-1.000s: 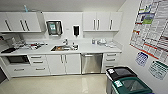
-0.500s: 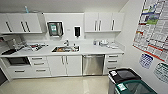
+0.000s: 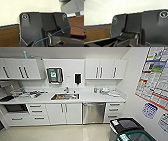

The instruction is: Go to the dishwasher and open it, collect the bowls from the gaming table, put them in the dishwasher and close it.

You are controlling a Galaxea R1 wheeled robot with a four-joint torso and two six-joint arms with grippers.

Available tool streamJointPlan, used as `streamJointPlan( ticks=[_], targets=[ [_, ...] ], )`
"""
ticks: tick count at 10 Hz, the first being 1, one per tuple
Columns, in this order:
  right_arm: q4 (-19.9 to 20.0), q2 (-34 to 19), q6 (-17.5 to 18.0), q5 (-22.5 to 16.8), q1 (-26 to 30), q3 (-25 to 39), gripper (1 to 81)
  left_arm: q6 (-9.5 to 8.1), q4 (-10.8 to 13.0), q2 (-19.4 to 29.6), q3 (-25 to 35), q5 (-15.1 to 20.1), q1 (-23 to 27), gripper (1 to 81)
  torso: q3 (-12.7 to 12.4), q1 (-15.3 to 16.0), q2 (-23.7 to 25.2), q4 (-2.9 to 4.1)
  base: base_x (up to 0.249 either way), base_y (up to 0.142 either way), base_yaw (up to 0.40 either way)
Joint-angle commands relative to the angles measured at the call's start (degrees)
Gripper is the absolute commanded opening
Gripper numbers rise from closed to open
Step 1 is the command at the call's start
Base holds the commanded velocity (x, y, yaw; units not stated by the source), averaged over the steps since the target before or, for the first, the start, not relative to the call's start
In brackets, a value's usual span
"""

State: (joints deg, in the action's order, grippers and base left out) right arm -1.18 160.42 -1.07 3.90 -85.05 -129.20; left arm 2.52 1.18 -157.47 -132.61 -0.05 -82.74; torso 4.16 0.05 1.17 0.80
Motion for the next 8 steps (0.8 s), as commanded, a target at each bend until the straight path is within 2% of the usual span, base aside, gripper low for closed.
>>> streamJointPlan(
  ticks=[1, 8],
  targets=[
    [0.12, -1.65, -0.16, -3.02, 2.65, 0.53, 81.1, -0.15, -0.57, 0.13, 1.03, 3.21, 2.71, 81.1, 0.0, 0.02, 0.0, 0.0, 0.108, 0.0, 0.0],
    [0.13, -1.56, -0.25, -3.02, 2.65, 0.53, 81.1, -0.15, -0.66, 0.21, 1.03, 3.12, 2.71, 81.1, 0.0, -0.05, 0.0, 0.0, 0.108, 0.0, 0.0]
  ],
)
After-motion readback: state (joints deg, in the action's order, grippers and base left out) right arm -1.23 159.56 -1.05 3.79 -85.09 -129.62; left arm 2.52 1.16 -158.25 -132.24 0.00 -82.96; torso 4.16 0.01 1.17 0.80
